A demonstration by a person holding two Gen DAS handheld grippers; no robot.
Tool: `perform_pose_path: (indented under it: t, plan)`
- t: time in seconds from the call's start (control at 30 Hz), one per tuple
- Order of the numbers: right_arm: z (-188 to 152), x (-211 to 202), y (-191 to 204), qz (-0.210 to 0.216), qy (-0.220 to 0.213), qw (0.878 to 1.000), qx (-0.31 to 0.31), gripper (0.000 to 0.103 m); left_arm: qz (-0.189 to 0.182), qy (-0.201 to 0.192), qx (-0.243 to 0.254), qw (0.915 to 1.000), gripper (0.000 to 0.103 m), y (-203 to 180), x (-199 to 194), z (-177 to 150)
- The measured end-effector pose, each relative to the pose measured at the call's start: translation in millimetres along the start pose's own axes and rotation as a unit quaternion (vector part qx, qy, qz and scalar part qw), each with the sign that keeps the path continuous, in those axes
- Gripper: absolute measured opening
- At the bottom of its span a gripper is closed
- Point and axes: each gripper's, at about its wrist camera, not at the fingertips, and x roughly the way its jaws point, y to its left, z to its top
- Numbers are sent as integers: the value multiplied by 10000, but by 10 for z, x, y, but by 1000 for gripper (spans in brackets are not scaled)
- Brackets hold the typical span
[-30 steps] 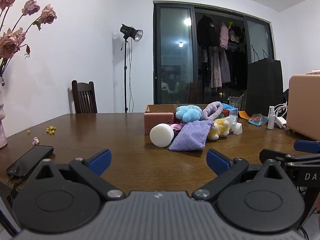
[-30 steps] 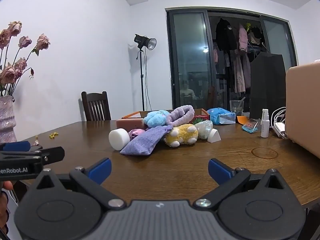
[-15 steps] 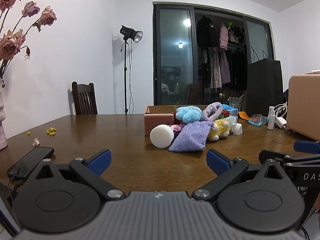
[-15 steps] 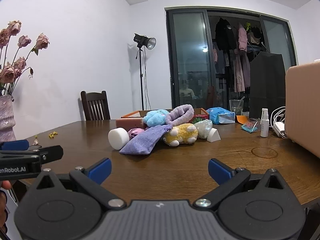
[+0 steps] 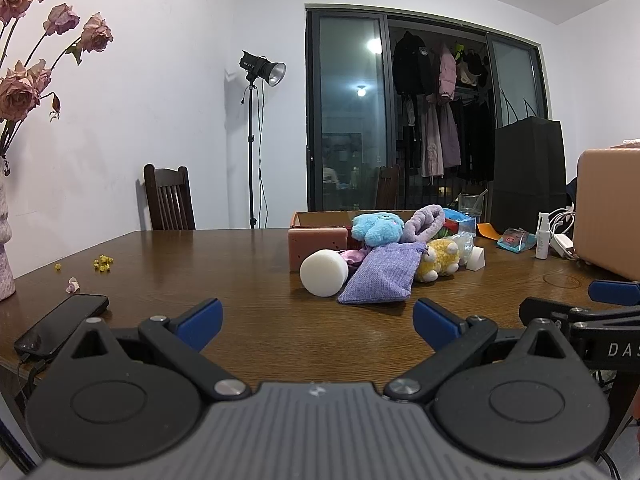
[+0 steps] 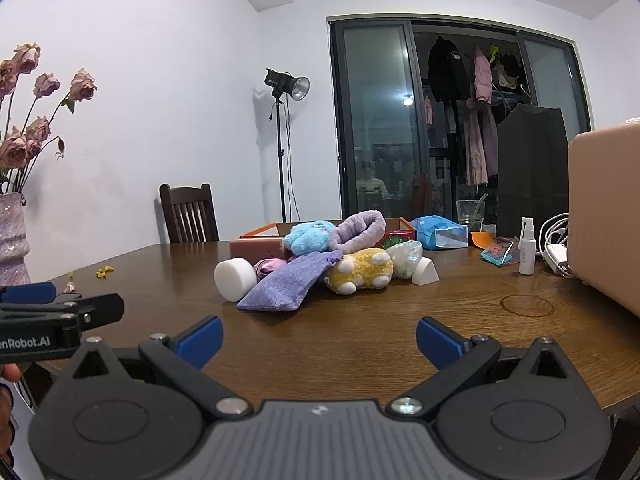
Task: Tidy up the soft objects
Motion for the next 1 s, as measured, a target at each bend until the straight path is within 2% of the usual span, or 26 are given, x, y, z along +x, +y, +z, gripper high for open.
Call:
perform_pose_path:
  t: [1.0]
  plan:
    - [-6,15,-11,20,-15,10000,-13,103,9,-4,10,10000,103,8,-3,5]
